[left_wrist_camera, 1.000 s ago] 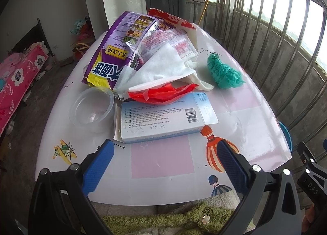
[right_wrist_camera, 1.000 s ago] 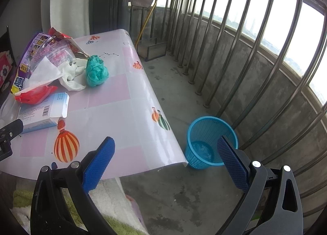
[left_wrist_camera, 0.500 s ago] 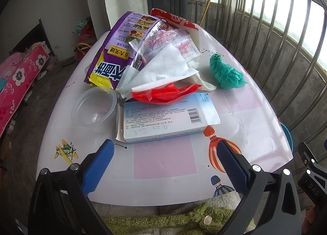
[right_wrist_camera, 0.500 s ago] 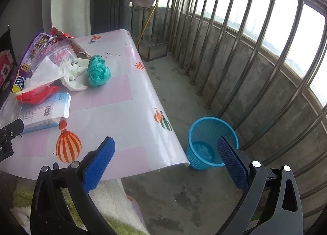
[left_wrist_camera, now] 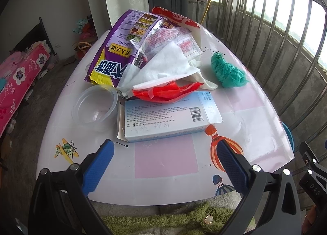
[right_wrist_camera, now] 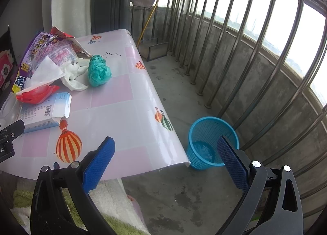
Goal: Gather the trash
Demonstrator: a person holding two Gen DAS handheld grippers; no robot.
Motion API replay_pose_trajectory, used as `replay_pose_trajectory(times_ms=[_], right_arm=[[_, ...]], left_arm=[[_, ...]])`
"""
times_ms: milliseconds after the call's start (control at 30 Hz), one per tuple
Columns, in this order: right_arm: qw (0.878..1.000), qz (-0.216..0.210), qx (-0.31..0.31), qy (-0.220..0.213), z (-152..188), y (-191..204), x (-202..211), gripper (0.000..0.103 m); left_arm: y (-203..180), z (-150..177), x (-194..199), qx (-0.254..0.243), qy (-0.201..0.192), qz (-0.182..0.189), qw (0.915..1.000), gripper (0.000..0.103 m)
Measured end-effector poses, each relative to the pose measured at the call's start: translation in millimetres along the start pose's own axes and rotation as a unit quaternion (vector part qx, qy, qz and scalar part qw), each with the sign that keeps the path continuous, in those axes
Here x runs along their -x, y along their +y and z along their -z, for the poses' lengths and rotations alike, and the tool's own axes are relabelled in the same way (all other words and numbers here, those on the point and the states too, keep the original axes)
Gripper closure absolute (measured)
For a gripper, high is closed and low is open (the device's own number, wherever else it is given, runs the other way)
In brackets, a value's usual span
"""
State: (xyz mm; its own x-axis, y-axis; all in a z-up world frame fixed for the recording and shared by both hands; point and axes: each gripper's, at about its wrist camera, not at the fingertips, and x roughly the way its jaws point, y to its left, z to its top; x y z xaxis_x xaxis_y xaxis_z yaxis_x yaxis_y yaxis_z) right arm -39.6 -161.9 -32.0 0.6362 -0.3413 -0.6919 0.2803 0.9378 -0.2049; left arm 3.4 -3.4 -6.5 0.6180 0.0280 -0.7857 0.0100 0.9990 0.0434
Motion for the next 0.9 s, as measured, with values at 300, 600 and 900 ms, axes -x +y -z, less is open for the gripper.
replay_pose_trajectory(times_ms=[300, 600, 900], right_arm=[[1.0, -0.001, -0.001, 0.0, -1, -1, 0, 0.008], [1.0, -0.002, -0.001, 0.0, -1, 0, 0, 0.008], [1.0, -0.018, -0.008, -0.007, -2, 11, -5, 0.008]], left_arm=[[0, 1, -1, -0.001, 0.002, -0.002, 1.0, 0.004], [0, 1, -1, -0.001, 0.005, -0.004, 1.0, 0.004], [3, 0, -1, -0.007, -0.004, -0.005, 1.0, 0.004]])
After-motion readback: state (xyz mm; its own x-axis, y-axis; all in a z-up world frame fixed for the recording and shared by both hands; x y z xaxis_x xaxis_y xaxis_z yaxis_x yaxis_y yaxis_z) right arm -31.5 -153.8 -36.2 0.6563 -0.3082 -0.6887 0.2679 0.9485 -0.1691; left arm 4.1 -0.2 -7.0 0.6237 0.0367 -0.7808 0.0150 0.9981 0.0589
